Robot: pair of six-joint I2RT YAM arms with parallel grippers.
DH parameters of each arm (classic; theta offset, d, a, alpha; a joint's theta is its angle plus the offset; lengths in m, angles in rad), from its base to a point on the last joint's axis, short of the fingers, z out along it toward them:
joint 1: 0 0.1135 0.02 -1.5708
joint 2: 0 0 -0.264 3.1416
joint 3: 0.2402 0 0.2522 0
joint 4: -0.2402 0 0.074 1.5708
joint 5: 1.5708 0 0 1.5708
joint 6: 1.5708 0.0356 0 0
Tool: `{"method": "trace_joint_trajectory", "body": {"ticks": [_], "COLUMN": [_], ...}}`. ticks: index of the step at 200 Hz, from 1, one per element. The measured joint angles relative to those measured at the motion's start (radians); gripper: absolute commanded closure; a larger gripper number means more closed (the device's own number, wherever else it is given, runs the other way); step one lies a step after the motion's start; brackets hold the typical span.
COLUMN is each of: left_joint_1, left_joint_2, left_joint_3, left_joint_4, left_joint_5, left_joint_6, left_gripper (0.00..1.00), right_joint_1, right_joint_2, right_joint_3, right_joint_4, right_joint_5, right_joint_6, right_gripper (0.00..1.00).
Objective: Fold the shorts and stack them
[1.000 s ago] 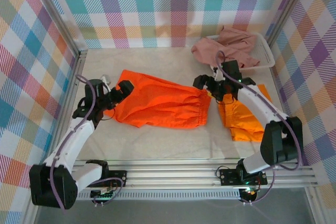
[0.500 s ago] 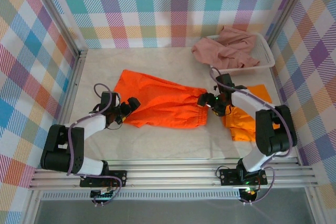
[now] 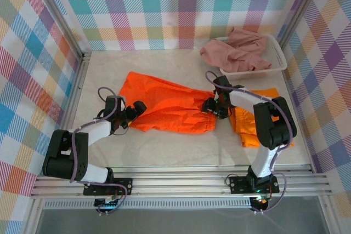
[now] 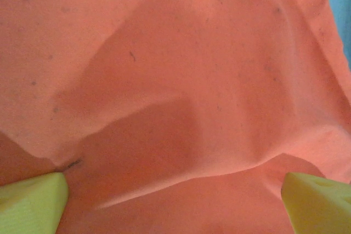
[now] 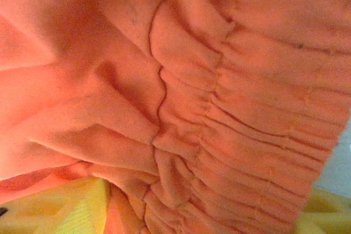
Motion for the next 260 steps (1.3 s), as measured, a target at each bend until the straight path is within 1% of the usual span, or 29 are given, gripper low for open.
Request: {"method": "trace_joint_trajectory", "body": {"ticks": [21,37,61,67,100,119,138,169,192,208,232,240,249,260], "left_joint_1": [0.000,0.000,0.000,0.000,0.000,0.000,0.001,0.001,0.001,0.000,-0.026,-0.041,-0.063,-0.087], "left_joint_2": [0.000,0.000,-0.008,-0.017,-0.135,-0.235,-0.308,-0.371,-0.376,-0.372,-0.341,-0.324,-0.299,-0.266], "left_joint_3": [-0.003,-0.005,-0.005,-0.005,0.001,0.047,0.098,0.144,0.147,0.147,0.148,0.150,0.154,0.161], "left_joint_4": [0.005,0.011,0.004,-0.008,-0.102,-0.193,-0.244,-0.303,-0.336,-0.356,-0.351,-0.349,-0.349,-0.344], "left_joint_5": [0.000,0.000,0.000,0.000,-0.019,-0.044,-0.061,-0.078,-0.079,-0.076,-0.068,-0.067,-0.061,-0.054], "left_joint_6": [0.000,0.000,0.000,-0.001,0.000,0.011,0.029,0.060,0.074,0.082,0.082,0.082,0.082,0.075], "left_gripper": [0.00,0.00,0.00,0.00,0.00,0.00,0.00,0.00,0.00,0.01,0.07,0.12,0.20,0.36], "right_joint_1": [0.003,0.003,0.006,0.006,0.010,0.019,0.035,0.065,0.082,0.091,0.100,0.101,0.103,0.104], "right_joint_2": [0.020,0.040,0.053,0.053,0.053,0.040,-0.002,-0.089,-0.122,-0.128,-0.127,-0.127,-0.125,-0.118], "right_joint_3": [0.015,0.037,0.054,0.058,0.071,0.101,0.148,0.304,0.442,0.504,0.572,0.595,0.624,0.660], "right_joint_4": [-0.019,-0.046,-0.046,-0.047,-0.062,-0.115,-0.190,-0.350,-0.467,-0.539,-0.644,-0.675,-0.708,-0.740], "right_joint_5": [0.018,0.032,0.021,0.023,0.045,0.089,0.149,0.258,0.346,0.406,0.496,0.522,0.554,0.587], "right_joint_6": [-0.015,-0.023,-0.036,-0.038,-0.072,-0.113,-0.159,-0.243,-0.307,-0.345,-0.401,-0.415,-0.431,-0.449], "right_gripper": [0.62,0.76,0.96,1.00,1.00,1.00,1.00,1.00,1.00,1.00,1.00,1.00,1.00,1.00]}}
